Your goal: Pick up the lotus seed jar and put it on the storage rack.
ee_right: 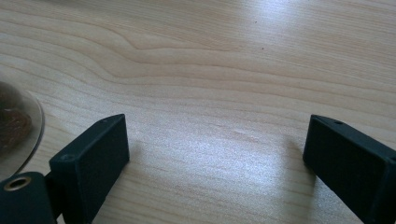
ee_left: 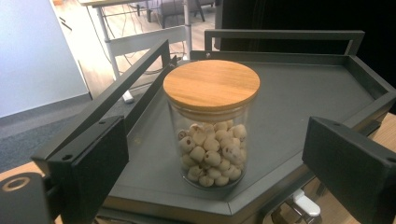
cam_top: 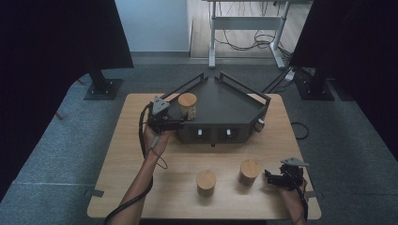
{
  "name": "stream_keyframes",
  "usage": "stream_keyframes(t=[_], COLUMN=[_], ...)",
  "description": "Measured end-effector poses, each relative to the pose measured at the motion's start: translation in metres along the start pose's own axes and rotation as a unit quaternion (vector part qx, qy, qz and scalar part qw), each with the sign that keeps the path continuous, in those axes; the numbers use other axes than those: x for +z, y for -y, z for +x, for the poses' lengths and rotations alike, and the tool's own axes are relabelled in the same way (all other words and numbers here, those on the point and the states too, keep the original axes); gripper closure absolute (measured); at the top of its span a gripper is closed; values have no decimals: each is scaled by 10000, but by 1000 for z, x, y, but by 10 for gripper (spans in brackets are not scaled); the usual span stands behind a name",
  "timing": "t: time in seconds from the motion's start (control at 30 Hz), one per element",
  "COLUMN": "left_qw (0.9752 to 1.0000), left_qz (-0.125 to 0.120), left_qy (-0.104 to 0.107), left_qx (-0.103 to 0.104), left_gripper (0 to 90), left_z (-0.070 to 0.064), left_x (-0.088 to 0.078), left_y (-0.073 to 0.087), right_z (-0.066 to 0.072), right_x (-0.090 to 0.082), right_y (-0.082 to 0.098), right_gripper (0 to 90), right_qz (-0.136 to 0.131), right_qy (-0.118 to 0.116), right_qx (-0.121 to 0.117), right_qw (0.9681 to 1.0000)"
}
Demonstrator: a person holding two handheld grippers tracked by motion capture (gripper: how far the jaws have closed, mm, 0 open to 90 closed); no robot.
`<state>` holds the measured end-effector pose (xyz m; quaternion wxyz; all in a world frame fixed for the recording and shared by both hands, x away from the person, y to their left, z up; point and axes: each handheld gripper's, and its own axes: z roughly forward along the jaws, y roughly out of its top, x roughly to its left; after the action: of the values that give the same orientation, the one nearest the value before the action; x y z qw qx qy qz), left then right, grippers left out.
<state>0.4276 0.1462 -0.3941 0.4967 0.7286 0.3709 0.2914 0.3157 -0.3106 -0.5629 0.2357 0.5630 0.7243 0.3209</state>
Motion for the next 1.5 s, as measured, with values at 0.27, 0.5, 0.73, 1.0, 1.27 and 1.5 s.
stream_keyframes(t=[0.27, 0.5, 0.73, 1.0, 1.27, 1.5], left_qw=[10000, 10000, 10000, 9999, 9999, 9999], left_qz=[1, -16, -36, -70, -87, -104], left_qy=[-19, -12, -11, -1, 4, 29], left_qx=[-14, -35, -55, -86, -103, -96], left_gripper=[71, 72, 72, 72, 72, 71], left_z=[2, 3, 3, 3, 4, 3], left_x=[-6, -10, -15, -21, -25, -31], left_y=[4, 6, 8, 9, 10, 11], right_z=[0, 0, 0, 0, 0, 0], right_x=[0, 0, 0, 0, 0, 0], right_y=[0, 0, 0, 0, 0, 0], right_gripper=[63, 63, 63, 63, 63, 63], right_qz=[-1, -2, -2, -2, -2, -2], right_qy=[3, 3, 5, 6, 7, 6], right_qx=[2, 1, 1, 2, 3, 6], right_qw=[10000, 10000, 10000, 10000, 10000, 10000])
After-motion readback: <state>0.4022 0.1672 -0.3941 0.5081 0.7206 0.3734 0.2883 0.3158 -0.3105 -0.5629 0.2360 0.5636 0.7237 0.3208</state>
